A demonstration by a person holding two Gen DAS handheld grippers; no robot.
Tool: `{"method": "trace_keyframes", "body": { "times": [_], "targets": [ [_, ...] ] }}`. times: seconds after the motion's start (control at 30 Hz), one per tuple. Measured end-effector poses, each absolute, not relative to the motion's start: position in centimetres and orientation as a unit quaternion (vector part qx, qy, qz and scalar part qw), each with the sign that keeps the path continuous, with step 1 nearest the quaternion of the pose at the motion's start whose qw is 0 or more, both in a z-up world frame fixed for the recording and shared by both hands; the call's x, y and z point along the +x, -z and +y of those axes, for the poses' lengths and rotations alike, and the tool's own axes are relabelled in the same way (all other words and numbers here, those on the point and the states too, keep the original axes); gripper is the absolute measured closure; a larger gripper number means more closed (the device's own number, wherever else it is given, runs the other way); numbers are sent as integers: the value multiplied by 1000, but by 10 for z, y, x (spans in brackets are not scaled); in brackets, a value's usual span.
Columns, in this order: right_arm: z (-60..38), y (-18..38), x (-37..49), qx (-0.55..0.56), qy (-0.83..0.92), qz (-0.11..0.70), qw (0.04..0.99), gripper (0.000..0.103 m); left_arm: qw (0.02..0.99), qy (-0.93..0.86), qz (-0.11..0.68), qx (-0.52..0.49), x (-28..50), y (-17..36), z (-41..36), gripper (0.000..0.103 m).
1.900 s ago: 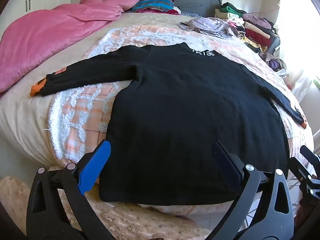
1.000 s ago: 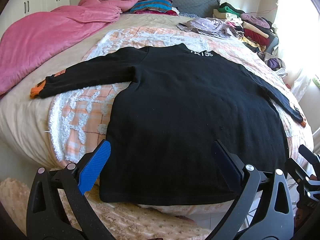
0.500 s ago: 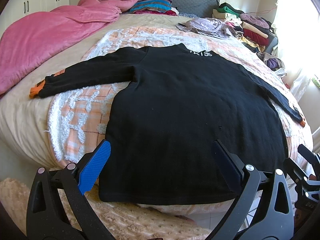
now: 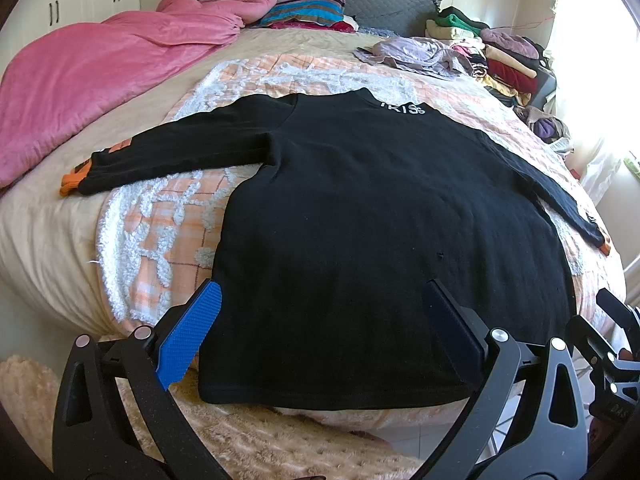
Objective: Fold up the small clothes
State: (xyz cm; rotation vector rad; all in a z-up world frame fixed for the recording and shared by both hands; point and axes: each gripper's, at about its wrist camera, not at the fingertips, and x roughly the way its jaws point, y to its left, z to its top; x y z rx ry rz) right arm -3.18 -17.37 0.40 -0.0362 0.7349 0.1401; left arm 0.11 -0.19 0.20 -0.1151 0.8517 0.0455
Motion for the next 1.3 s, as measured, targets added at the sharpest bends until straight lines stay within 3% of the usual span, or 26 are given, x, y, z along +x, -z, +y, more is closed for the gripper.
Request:
{"method": "trace_keyframes", "body": {
  "times": [0.8,1.3],
  "targets": [
    [-170,-9,-23,-12,-71,352,933,4,909,-18,413,-59,4,-2,-2,8],
    [-177,-27,26,-1,-55,336,940,4,912,-31,406,-55,50,-21,12,8]
  ]
}}
